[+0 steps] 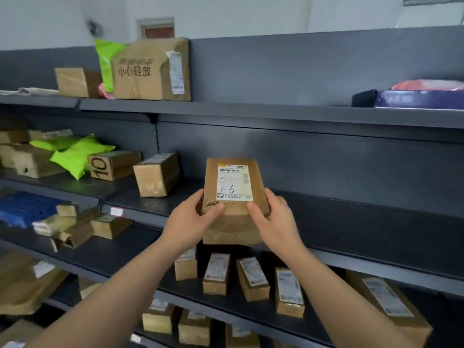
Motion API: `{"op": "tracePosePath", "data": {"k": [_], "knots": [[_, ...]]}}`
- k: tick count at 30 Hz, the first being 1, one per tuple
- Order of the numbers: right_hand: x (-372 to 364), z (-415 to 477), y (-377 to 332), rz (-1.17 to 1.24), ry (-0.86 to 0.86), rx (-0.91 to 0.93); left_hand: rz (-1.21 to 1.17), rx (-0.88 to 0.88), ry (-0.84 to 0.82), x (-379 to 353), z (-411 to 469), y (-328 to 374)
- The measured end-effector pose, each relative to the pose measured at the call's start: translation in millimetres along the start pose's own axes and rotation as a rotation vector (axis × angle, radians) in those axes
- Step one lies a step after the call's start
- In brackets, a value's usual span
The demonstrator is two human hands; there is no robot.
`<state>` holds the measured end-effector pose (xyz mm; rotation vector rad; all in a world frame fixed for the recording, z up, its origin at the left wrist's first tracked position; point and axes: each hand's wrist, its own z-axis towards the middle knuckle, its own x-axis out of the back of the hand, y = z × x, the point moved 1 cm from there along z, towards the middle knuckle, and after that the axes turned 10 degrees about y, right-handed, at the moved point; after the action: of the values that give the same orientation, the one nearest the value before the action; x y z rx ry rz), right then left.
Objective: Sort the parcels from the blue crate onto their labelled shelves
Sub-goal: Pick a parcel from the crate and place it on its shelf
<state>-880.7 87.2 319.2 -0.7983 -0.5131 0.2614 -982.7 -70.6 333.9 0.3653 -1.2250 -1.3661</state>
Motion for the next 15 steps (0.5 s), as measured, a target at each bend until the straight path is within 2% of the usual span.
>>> {"op": "tracePosePath", "data": {"k": [7,15], "knots": [[-83.3,81.0,31.7,-0.068,-0.114,0.000,0.045,0.063,0.065,-0.6,82.9,-44.9],[-161.2,139.6,59.1,-0.121,-0.169,-0.057,0.040,0.145,-0.003,0.2,163.3,-97.9]]}}
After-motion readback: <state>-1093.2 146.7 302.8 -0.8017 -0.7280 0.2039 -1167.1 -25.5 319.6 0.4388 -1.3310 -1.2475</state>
